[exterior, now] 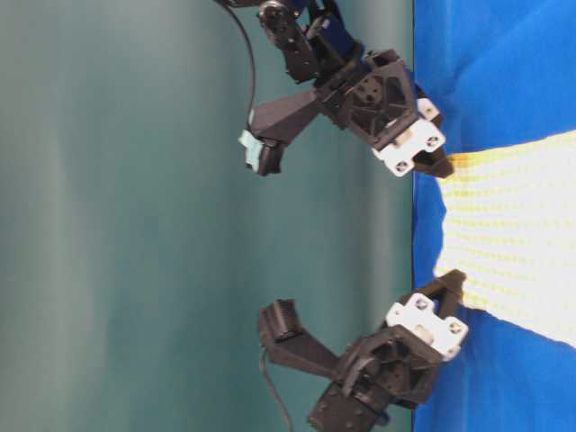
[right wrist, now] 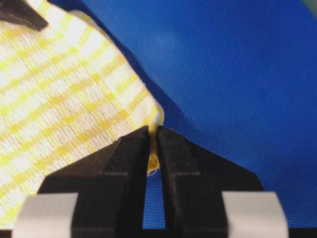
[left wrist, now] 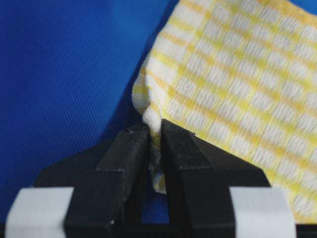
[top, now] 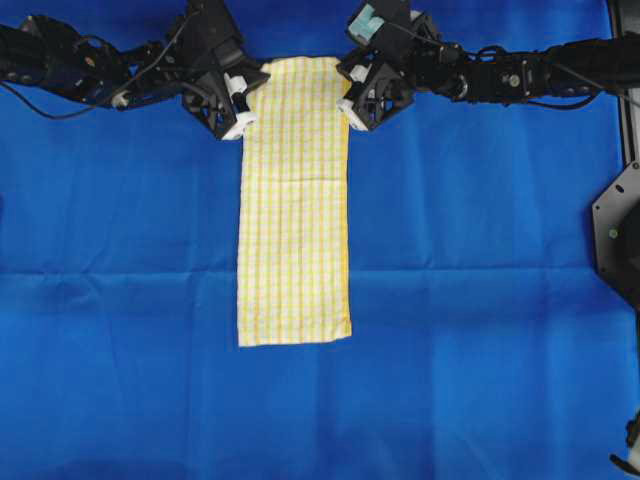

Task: Fold the yellow towel.
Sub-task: 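Fold the top end down toward the bottom end with both grippers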

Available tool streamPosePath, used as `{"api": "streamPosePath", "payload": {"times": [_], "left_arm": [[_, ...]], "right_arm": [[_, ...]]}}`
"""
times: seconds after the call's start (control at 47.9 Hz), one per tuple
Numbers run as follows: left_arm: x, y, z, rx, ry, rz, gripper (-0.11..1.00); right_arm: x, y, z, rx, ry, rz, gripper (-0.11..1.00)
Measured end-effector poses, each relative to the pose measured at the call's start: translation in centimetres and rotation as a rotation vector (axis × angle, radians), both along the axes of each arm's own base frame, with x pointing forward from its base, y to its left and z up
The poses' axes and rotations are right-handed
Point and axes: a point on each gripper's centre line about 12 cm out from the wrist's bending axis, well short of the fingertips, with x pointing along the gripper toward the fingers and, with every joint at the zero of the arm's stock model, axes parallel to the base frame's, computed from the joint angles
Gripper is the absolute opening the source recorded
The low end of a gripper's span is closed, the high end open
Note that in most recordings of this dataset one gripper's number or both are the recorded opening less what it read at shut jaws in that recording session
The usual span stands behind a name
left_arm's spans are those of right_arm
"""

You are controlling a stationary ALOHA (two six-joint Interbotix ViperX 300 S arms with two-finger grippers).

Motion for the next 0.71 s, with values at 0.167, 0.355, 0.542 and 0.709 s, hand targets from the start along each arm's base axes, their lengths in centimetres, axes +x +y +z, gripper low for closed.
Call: {"api": "streamPosePath", "payload": {"times": [0.167, 0.355, 0.542, 0.709], "left_arm": [[-0.1, 0.0, 0.8, 0.008, -0.015, 0.0, 0.05], [-0.4, -0.2, 1.4, 0.009, -0.019, 0.0, 0.05], [-0.8, -1.2, 1.7, 0.008, -0.018, -0.017, 0.05], [-0.9, -3.9, 2.7, 0.008, -0.02, -0.082, 0.05]], "right_arm": [[0.0, -0.1, 0.9, -0.012, -0.018, 0.002, 0.05], [0.0, 0.0, 1.0, -0.008, -0.019, 0.005, 0.05], [0.1, 1.0, 1.0, 0.0, -0.017, 0.025, 0.05], [-0.1, 4.0, 1.6, 0.01, -0.022, 0.087, 0.05]]}}
